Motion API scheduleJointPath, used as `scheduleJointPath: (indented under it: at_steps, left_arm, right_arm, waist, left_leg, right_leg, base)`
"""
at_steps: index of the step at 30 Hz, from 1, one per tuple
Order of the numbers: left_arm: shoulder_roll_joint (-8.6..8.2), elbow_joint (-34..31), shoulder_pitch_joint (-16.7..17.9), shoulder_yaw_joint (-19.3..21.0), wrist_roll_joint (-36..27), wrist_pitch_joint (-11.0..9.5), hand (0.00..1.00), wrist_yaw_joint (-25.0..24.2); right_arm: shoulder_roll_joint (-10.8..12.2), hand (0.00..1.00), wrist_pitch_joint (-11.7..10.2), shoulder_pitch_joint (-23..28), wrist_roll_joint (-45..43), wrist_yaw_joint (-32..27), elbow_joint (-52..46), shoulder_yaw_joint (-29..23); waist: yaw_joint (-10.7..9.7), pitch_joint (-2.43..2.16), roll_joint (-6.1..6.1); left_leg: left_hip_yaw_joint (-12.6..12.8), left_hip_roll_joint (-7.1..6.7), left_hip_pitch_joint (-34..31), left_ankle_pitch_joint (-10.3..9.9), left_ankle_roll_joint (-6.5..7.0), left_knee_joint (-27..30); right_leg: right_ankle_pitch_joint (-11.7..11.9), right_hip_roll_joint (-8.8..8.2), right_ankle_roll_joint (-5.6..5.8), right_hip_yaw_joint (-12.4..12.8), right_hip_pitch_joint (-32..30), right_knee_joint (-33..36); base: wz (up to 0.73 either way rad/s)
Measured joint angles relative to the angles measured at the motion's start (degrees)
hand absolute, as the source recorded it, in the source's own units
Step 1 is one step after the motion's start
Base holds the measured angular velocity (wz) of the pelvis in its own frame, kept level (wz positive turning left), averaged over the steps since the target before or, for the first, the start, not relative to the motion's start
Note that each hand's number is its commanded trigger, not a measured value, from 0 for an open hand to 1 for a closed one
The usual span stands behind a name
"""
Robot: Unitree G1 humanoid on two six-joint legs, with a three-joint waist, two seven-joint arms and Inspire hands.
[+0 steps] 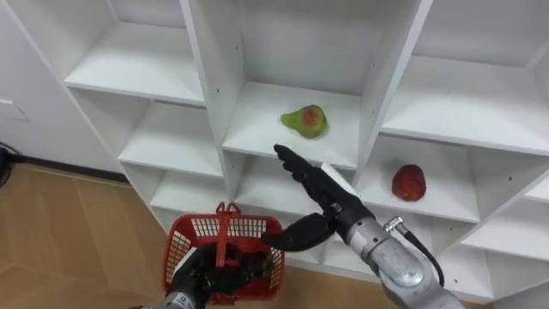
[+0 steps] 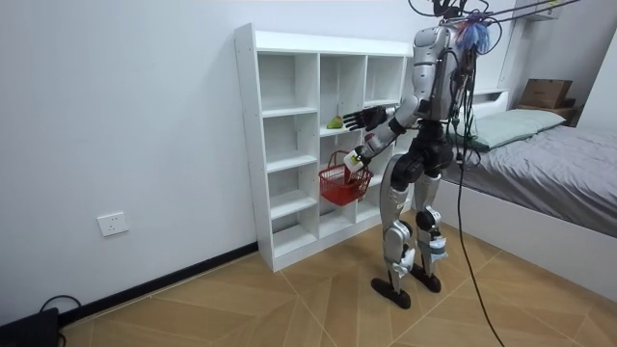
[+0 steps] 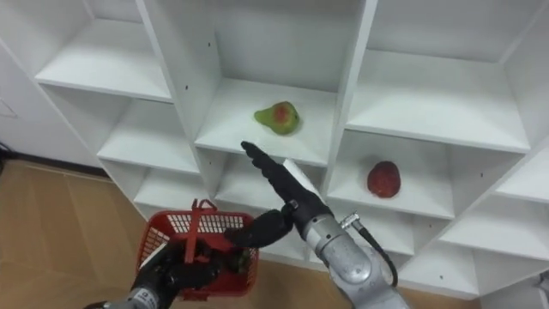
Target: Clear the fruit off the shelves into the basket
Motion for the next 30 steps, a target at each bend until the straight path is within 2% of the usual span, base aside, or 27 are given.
scheduleJointPath:
  at_steps: [5, 9, 12, 16, 20, 22, 25, 30]
  left_arm:
    - [-0.06, 0.0, 0.5, 0.4, 0.1, 0.0, 1.00, 0.5]
    - [-0.01, 0.0, 0.7, 0.7, 1.3, 0.0, 1.00, 0.5]
    - [0.13, 0.0, 1.3, 1.4, 2.9, 0.0, 1.00, 0.3]
    - [0.87, 0.0, 1.4, 1.9, 4.7, 0.0, 1.00, 0.4]
    - [1.35, -0.4, 1.3, 2.7, 7.5, 0.2, 1.00, 0.4]
    - [1.70, -1.1, 1.3, 2.7, 9.0, 0.2, 1.00, 0.4]
    - [1.60, -1.5, 1.2, 2.6, 9.7, 0.2, 1.00, 0.1]
    - [2.31, -1.4, 1.0, 2.6, 9.7, 0.3, 1.00, -0.6]
  right_arm:
    - [0.0, 0.00, 0.0, -0.4, -0.7, -0.8, 0.0, -3.8]
    - [-0.1, 0.00, 0.0, -1.7, -0.9, -1.6, 0.0, -4.3]
    - [-0.1, 0.00, 0.0, -4.0, -0.8, -1.6, 0.0, -5.3]
    - [-0.4, 0.00, 0.0, -8.6, -0.3, -4.2, 1.5, -6.8]
    - [-1.0, 0.00, -0.2, -10.6, 2.0, -7.5, 3.7, -7.6]
    - [-1.2, 0.00, -0.2, -11.7, 2.0, -8.4, 5.3, -8.0]
    - [-1.3, 0.00, -0.2, -15.3, 2.3, -9.8, 8.2, -8.3]
    - [-1.6, 0.00, -1.1, -22.6, 4.6, -13.0, 18.8, -8.9]
  waist:
    - [0.3, 0.03, -1.02]
    - [0.4, 0.12, -1.91]
    - [0.5, 0.13, -2.54]
    - [0.5, 0.27, -4.19]
    - [1.1, 0.33, -6.62]
    - [0.9, 0.44, -7.39]
    - [0.9, 0.46, -7.76]
    - [1.9, 0.72, -9.35]
  left_leg:
    - [0.0, -0.10, 0.0, 0.0, 0.00, 0.1]
    - [0.0, -0.07, -0.1, 0.0, -0.06, 0.3]
    - [-0.2, 0.23, -0.2, 0.0, -0.08, 0.4]
    - [-0.8, -0.13, -0.3, 0.0, -0.11, 0.5]
    - [-2.1, -0.15, -1.3, -0.3, -0.28, 1.8]
    - [-3.1, -0.12, -2.6, -0.4, -0.27, 2.7]
    - [-4.1, -0.11, -5.2, -0.5, -0.24, 4.3]
    - [-5.8, -0.09, -7.3, -0.4, -0.42, 5.5]
  right_leg:
    - [0.0, 0.04, -0.02, 0.0, 0.1, 0.1]
    - [0.1, 0.18, -0.12, -0.1, 0.1, 0.1]
    - [0.1, 0.20, -0.16, -0.5, 0.1, 0.1]
    - [0.1, 0.25, -0.16, -0.8, 0.3, 0.1]
    - [0.1, 0.26, -0.16, -2.2, 0.4, 0.1]
    - [0.1, 0.25, -0.16, -3.4, -0.1, 0.1]
    - [0.3, 0.28, -0.39, -4.8, -1.3, 0.1]
    - [0.5, 0.57, -0.64, -6.5, -2.0, 0.1]
  base:
    - [0.00]
    - [0.00]
    - [0.02]
    - [0.08]
    - [0.15]
    - [0.25]
    - [0.20]
    - [0.20]
